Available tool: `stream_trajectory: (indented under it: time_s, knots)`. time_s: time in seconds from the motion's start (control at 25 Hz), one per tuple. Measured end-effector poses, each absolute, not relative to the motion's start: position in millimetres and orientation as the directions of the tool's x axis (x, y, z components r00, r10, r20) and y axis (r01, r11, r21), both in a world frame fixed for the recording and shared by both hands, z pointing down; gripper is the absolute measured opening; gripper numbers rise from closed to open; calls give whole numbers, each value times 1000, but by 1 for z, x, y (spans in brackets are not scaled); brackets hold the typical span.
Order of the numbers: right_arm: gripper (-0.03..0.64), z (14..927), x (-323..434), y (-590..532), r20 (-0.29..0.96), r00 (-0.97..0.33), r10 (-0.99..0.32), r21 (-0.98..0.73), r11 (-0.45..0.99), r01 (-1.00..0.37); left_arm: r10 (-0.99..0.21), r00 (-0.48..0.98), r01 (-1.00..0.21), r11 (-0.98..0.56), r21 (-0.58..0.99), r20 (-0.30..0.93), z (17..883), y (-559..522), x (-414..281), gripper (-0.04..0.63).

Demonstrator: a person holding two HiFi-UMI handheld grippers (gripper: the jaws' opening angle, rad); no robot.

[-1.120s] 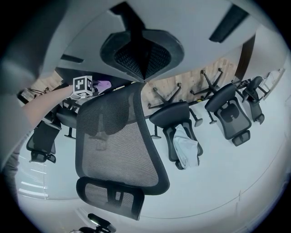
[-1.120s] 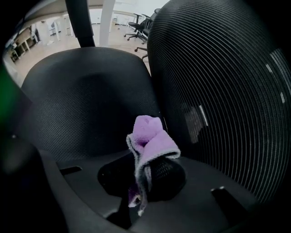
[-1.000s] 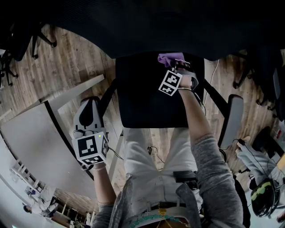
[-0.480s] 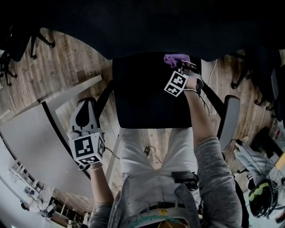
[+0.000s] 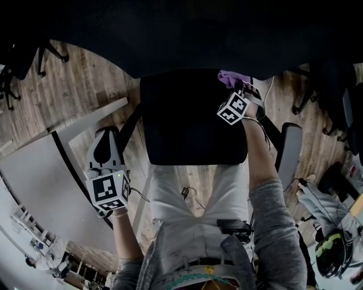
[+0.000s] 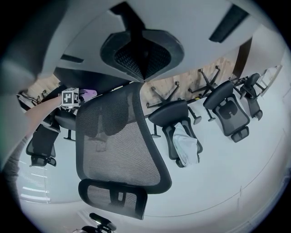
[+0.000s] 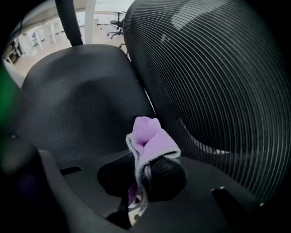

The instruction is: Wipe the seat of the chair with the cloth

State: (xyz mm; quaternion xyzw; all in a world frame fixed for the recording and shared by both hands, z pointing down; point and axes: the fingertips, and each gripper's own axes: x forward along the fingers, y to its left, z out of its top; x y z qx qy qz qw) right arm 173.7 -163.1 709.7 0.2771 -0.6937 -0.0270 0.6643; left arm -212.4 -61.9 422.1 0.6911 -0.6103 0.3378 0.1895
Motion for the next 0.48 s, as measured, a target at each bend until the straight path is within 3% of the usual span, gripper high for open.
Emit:
stream_trajectory:
  time_s: [0.32,0.48]
  knots:
    - [48,705,184,-164,911,0,-413,377,830,-411,-721,21,-969,-186,-165,692,424,-62,-212,9]
    - [48,671,176,-166,856,-91,-510,396,757,-521,-721,24,-969,-187,-161,693,423,-61,-213,9]
